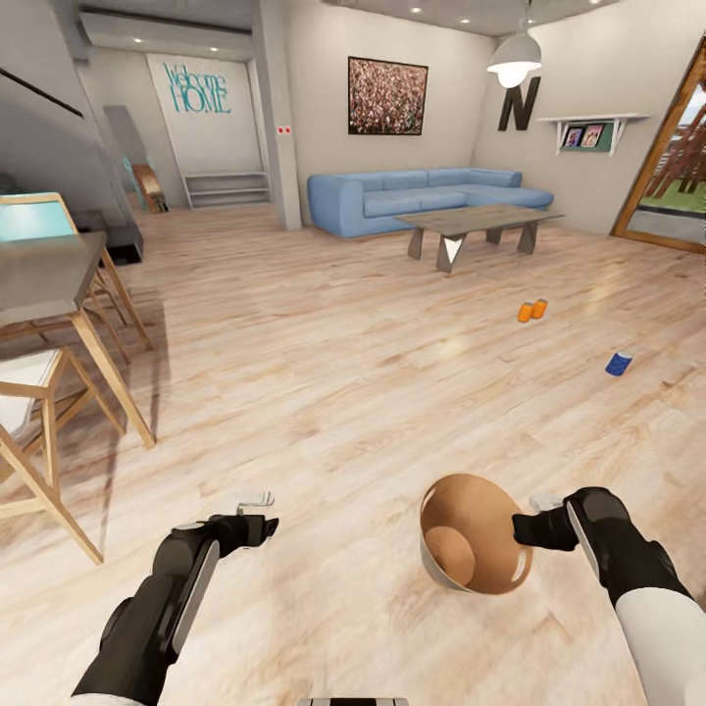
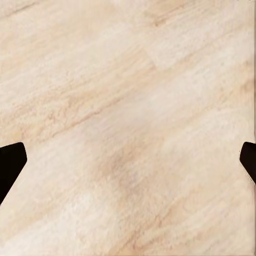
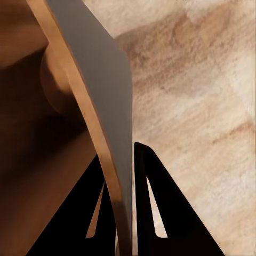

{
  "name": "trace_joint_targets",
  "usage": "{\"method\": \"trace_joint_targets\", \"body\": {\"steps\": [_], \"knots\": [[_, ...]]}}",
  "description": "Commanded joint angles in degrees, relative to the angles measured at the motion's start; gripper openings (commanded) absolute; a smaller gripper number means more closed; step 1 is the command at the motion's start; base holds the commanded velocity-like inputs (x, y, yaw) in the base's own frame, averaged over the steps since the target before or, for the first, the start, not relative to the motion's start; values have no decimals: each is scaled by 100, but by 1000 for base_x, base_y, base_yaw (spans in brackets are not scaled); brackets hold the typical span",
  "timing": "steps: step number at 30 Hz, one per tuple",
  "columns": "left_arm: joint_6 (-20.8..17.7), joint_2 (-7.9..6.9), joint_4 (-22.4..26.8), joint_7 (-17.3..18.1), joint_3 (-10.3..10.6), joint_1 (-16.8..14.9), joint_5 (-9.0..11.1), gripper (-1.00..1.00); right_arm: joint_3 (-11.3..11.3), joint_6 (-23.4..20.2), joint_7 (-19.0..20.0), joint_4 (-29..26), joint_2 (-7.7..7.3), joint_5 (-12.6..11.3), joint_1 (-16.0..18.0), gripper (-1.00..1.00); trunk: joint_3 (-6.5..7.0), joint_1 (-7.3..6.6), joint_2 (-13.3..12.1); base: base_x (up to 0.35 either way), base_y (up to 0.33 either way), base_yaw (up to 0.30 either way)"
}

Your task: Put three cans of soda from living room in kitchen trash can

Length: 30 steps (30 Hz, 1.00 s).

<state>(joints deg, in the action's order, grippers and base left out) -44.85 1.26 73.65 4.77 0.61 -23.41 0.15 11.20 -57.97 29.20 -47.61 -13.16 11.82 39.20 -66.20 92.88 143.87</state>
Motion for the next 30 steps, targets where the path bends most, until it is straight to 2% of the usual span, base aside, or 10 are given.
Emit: {"method": "trace_joint_targets", "body": {"steps": [1, 6, 14, 20, 30], "knots": [[-14, 7, -34, 0, 0, -26, -1, 100, 3, -42, 58, -2, -2, -101, 2, -100, 23, -3, -2, 0, 0, 0], [-66, 22, -113, -9, 0, -95, 4, 100, 11, -203, 139, -61, -24, -86, 0, -100, 134, -15, -8, 0, 0, 0], [-75, 24, -143, -20, 1, -116, -10, 100, 5, -203, 133, -322, -16, -57, -7, -100, 311, -36, -19, 0, 0, 0], [-80, 23, -123, -25, 8, -114, -17, 100, -4, -203, -4, -569, -35, -43, -9, -100, 444, -52, -27, 0, 0, 0], [-77, 23, -115, -27, 9, -113, -23, 100, -3, -203, -139, -641, -52, -40, -11, -100, 666, -77, -40, 0, 0, 0]]}}
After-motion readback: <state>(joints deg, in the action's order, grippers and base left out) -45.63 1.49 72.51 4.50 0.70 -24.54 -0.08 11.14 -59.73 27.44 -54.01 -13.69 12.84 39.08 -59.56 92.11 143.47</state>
